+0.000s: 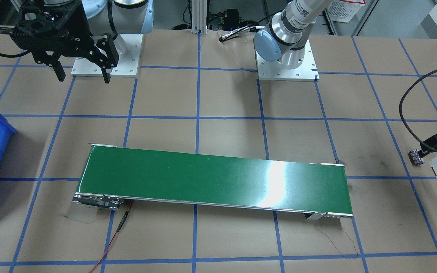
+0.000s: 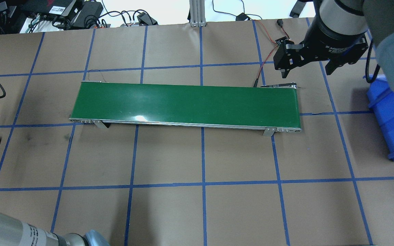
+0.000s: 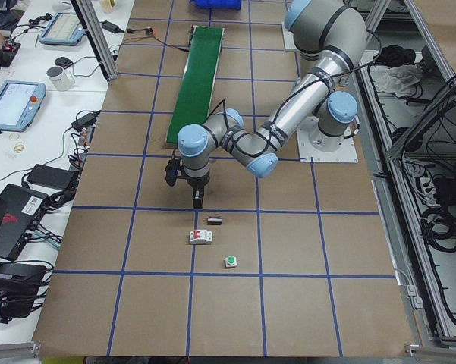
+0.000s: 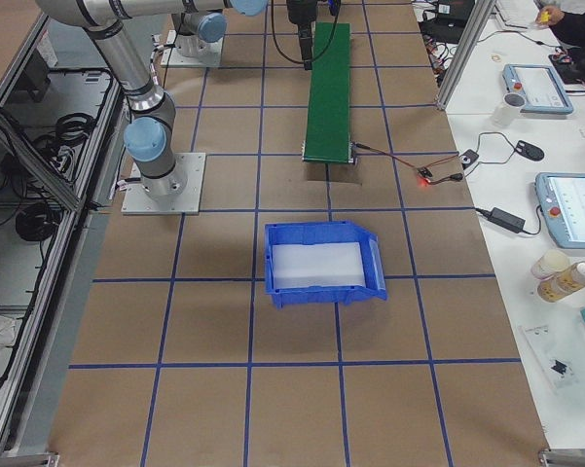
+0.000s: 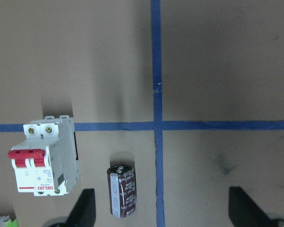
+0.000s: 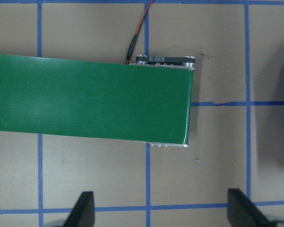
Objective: Move capacitor from left to right
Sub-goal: 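Lower the left gripper and close it on the brown capacitor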
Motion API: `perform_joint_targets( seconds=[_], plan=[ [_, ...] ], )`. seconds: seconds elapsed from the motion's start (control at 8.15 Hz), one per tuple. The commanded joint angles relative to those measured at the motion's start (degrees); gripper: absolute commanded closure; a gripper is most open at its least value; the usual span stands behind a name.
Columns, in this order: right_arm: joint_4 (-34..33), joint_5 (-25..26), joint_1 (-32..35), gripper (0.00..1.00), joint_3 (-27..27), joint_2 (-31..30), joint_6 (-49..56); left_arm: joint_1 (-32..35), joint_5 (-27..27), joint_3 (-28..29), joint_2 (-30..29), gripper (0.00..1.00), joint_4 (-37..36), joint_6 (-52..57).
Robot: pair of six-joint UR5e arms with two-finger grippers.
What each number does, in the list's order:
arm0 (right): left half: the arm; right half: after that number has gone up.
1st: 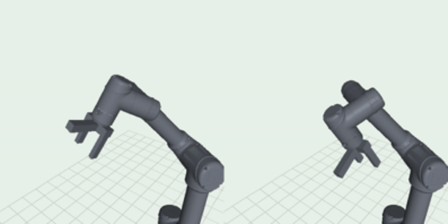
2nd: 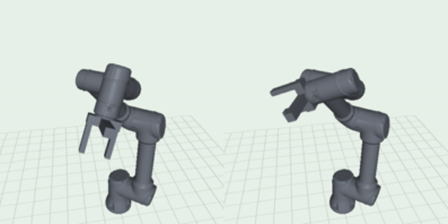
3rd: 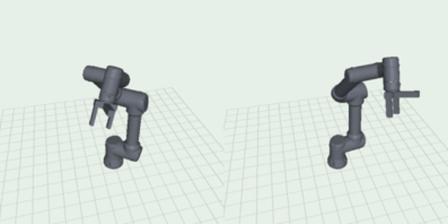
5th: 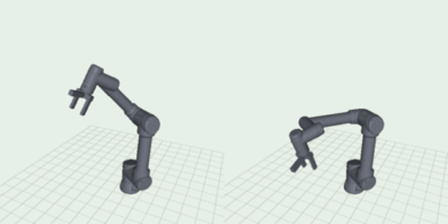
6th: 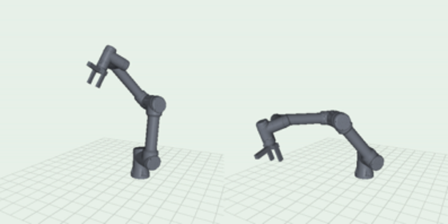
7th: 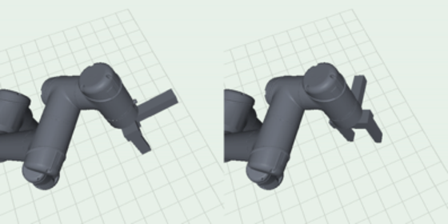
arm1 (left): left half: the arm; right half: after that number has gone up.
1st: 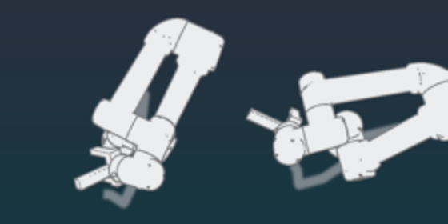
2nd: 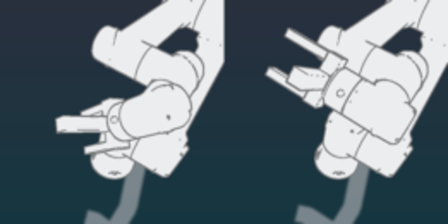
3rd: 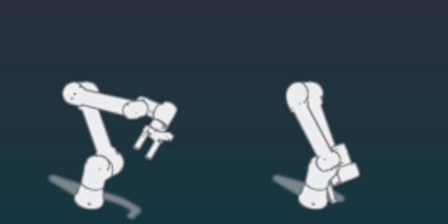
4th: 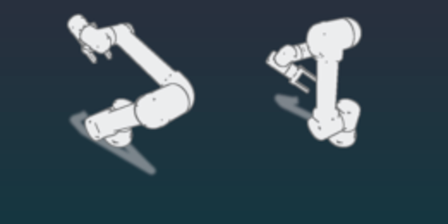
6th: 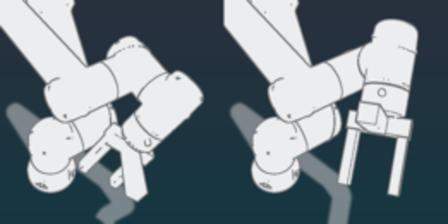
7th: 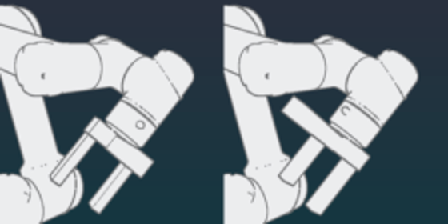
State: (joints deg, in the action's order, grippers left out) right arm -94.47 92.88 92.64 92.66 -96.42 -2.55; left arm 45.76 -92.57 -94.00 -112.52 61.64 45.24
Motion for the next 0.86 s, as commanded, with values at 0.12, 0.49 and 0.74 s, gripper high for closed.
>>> perform_joint_targets(
  seconds=[0.12, 0.49, 0.74],
  plan=[
    [0.08, 0.19, 0.0, 0.0, -0.02, 0.0, 0.0, -1.9, 0.02, -1.01, -4.73, 0.0, -4.33, 0.72],
    [0.08, 0.19, 0.0, 0.0, 0.07, 0.0, 0.0, -2.16, 0.02, -3.64, -4.99, 0.0, -6.16, 0.81],
    [0.08, 0.28, 0.0, 0.0, 0.07, 0.0, 0.0, -2.25, -0.07, -3.65, -6.13, 0.0, -7.05, 0.99]
  ],
)
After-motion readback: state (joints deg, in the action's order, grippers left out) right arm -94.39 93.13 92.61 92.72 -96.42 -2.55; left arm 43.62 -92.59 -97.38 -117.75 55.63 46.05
